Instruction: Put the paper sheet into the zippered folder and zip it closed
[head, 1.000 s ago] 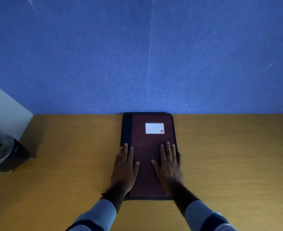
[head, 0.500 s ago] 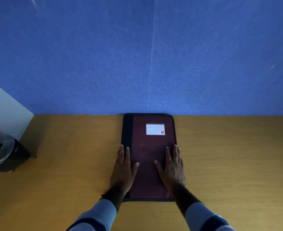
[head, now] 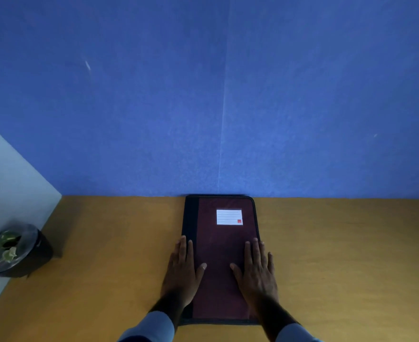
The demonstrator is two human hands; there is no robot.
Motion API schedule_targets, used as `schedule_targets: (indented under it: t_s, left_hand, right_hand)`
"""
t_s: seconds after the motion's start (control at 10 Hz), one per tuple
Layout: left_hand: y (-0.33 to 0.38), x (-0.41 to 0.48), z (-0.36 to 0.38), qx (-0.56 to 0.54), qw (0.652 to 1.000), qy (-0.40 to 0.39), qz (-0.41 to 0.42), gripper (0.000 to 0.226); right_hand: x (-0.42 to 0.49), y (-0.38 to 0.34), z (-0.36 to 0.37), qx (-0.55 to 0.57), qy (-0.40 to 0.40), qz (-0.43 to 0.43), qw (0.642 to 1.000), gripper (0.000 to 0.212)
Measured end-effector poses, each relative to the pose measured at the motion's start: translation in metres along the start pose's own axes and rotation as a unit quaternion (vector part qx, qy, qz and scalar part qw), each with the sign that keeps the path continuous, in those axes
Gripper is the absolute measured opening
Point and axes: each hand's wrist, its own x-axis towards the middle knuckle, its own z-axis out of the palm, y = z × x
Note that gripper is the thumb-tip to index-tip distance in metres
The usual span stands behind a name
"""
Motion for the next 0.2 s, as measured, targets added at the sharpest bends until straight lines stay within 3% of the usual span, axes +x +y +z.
schedule_targets:
  t_s: [0.2]
  left_hand:
    - [0.009,0.026,-0.044,0.016,0.997,0.076,0.026,0.085]
  right_hand:
    - [0.018,-0.010,-0.052,0.025,0.108,-0.034,0.993,0.088]
